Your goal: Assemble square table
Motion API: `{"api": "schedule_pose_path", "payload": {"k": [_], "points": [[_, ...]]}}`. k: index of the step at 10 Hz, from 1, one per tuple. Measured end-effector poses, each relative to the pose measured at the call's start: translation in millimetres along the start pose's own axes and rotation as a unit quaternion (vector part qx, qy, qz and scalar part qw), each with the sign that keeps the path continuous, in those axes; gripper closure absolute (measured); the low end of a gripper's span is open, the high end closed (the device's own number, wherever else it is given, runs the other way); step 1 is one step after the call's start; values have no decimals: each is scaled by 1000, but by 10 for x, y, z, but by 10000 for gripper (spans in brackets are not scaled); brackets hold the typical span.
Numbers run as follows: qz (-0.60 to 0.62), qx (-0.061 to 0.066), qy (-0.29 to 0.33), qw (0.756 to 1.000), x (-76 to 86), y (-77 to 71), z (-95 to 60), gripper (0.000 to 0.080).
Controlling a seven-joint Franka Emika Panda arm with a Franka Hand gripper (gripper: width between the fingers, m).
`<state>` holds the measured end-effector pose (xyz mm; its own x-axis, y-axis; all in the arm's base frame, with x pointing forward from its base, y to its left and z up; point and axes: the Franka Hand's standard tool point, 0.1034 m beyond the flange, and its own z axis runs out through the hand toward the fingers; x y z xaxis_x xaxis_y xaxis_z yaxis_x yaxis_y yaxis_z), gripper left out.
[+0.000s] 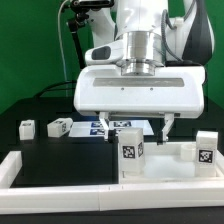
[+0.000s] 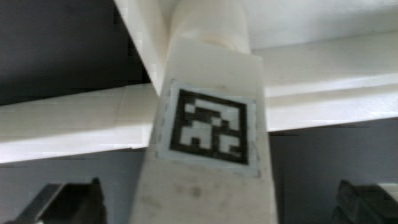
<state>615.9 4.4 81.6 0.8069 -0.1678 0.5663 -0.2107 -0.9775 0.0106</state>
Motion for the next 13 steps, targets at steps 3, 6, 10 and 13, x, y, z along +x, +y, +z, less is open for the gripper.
{"api": "schedule_pose_path", "payload": {"k": [3, 6, 10, 13], "points": [[1, -1, 0, 1000, 6, 18, 1, 151], [37, 23, -87, 995, 110, 103, -125, 151], [58, 70, -299, 950, 139, -48, -167, 151], [59, 70, -304, 948, 183, -29, -124, 151]]}}
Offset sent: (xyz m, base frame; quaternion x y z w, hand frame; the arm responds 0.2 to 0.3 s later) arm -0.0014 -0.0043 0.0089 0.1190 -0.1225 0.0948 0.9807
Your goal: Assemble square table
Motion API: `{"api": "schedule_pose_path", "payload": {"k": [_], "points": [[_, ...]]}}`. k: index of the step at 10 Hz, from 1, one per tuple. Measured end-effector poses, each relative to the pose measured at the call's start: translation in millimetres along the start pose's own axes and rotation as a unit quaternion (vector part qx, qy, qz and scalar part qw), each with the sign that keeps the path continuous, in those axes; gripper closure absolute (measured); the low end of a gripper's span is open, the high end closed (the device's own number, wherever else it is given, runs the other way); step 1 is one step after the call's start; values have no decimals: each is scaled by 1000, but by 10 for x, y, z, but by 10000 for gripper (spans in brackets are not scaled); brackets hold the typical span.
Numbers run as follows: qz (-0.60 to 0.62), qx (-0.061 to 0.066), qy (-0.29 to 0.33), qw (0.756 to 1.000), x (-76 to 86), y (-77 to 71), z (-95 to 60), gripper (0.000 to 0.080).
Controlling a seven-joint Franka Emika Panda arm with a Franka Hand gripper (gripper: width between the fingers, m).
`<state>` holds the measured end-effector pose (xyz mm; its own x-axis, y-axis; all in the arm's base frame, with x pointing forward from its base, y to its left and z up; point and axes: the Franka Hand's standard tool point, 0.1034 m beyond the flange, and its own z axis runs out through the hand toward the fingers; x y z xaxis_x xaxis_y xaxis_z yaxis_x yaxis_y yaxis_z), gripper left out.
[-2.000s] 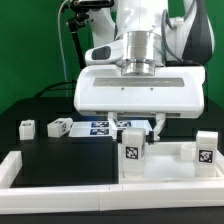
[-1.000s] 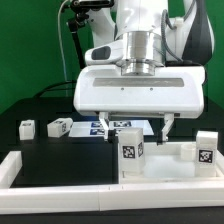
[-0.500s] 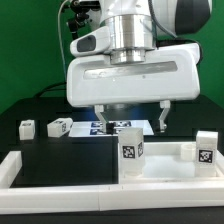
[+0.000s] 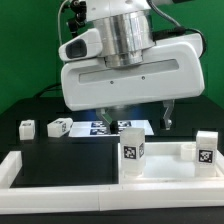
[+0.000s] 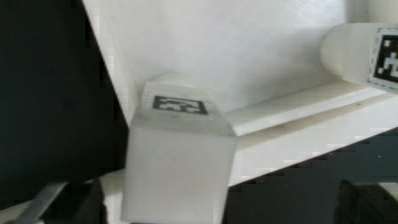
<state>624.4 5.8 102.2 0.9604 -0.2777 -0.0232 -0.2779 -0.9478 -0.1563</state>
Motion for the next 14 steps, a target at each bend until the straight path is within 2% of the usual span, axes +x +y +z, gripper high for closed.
{"api": "schedule_pose_path", "payload": {"k": [4, 7, 9, 13, 14], "points": [[16, -6, 0, 1000, -16, 31, 113, 151], [17, -6, 0, 1000, -14, 43, 115, 165], [35, -5, 0, 999, -12, 43, 115, 501], [150, -3, 6, 989, 4, 48, 119, 501], [209, 6, 26, 978, 49, 98, 121, 501]]}}
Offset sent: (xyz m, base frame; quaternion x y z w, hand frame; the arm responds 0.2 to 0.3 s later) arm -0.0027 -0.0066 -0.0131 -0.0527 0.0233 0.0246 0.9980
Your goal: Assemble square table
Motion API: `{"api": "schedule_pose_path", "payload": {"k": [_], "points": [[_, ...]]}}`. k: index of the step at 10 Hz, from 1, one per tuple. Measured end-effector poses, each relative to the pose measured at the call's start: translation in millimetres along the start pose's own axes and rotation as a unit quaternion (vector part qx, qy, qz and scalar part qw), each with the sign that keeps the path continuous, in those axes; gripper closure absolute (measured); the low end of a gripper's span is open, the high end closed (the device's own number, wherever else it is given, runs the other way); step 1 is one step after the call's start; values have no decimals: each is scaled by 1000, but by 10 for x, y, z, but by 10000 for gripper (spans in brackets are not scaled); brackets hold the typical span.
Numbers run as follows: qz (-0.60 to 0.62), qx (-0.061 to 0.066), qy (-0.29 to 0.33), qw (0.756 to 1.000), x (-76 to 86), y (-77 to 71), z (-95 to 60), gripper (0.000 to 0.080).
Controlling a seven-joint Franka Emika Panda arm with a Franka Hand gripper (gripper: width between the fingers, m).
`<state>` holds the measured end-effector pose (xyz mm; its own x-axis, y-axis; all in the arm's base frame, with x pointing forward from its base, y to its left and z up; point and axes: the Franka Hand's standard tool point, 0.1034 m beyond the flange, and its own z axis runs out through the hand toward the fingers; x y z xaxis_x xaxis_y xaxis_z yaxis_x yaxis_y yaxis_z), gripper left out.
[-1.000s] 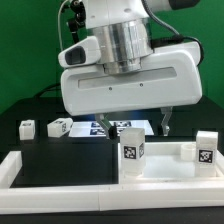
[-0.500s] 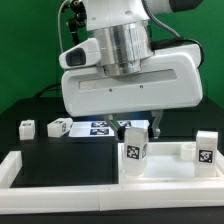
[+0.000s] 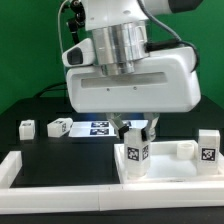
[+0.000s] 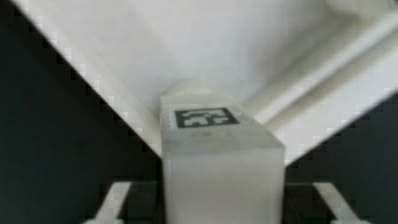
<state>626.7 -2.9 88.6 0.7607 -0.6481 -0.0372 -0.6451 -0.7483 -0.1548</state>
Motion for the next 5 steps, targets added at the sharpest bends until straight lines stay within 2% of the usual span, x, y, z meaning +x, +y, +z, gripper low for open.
{"api": "schedule_pose_path", "payload": {"k": [1, 3, 5], "points": [[49, 12, -1, 999, 24, 18, 1, 501], [196, 18, -5, 980, 31, 22, 4, 503], [320, 26, -6, 947, 20, 6, 14, 503]]}}
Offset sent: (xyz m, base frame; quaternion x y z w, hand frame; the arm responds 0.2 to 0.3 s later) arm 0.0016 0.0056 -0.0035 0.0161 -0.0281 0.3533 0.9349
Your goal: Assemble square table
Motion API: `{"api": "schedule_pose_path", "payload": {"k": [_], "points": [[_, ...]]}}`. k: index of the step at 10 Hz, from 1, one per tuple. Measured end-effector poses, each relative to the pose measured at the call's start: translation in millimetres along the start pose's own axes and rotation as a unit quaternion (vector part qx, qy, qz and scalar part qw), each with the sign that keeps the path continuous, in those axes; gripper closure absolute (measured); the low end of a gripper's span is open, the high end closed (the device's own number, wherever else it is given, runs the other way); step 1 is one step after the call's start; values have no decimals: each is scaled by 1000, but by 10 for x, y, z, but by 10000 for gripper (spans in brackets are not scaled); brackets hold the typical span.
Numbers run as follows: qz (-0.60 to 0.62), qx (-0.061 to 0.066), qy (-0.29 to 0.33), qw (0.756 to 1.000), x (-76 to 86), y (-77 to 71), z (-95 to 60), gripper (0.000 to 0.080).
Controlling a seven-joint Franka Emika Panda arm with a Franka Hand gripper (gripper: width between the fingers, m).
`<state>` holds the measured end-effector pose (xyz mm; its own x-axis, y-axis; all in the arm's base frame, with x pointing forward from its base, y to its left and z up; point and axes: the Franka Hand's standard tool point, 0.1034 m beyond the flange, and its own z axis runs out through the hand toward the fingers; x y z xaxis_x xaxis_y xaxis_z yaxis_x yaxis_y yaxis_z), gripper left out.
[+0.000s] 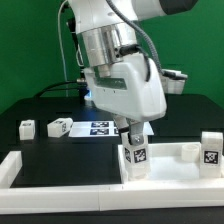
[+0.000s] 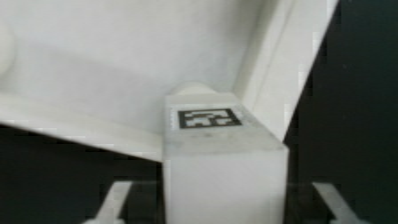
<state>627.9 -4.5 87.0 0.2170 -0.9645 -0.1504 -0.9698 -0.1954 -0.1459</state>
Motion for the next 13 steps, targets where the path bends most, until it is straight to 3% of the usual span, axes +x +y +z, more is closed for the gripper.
{"api": "schedule_pose_path", "payload": {"k": [2, 3, 4, 5, 6, 8, 11, 12, 13], "points": [[80, 2, 1, 997, -20, 10, 5, 502], [88, 1, 1, 996, -25, 13, 13, 393], [75, 0, 2, 997, -24, 15, 16, 393], [18, -7, 9, 1000, -36, 11, 13, 249], [-79, -19, 23, 996, -76, -15, 2, 171], [-218, -33, 32, 975, -190, -32, 22, 154], [-336, -36, 29, 941, -139, -15, 24, 151], [-402, -32, 37, 915, -51, 31, 43, 151], [-448, -35, 37, 893, 5, 85, 86, 151]]}}
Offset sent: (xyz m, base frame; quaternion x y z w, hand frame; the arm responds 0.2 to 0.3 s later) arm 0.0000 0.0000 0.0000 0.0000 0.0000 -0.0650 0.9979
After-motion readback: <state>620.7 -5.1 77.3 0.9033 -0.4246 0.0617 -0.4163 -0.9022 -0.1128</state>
